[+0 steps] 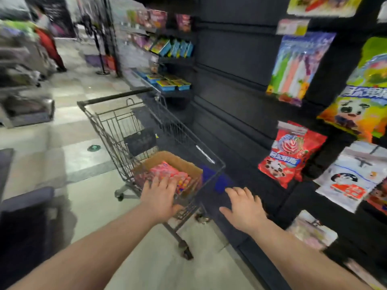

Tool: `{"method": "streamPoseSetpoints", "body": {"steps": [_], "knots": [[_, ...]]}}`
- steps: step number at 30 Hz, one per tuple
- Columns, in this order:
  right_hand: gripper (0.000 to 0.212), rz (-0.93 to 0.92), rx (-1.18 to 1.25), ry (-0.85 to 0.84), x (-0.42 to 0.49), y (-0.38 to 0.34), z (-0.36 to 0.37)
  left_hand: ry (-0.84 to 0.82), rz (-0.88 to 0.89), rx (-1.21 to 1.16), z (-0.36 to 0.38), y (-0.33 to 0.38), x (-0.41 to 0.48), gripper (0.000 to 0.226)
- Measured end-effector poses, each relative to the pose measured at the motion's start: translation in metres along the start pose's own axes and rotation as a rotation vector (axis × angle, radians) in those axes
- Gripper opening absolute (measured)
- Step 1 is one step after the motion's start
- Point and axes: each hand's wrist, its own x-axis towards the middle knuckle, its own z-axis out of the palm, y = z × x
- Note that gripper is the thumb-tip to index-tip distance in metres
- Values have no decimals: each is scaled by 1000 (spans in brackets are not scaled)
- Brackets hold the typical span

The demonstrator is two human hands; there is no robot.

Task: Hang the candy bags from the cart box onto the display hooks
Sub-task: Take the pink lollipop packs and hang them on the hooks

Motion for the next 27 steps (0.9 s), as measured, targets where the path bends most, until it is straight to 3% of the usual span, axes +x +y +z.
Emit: {"method": "streamPoseSetpoints", "body": {"steps": [6, 15, 27], "knots": [[63, -57, 48, -85, 24, -83, 15, 1, -65, 4, 7, -87, -9, 87], [61, -29, 21, -156, 79, -116, 25, -35, -62, -20, 25, -122, 15, 85], [59, -72, 81, -202, 253, -109, 41, -127, -74, 41, 21, -159, 180, 84]]}}
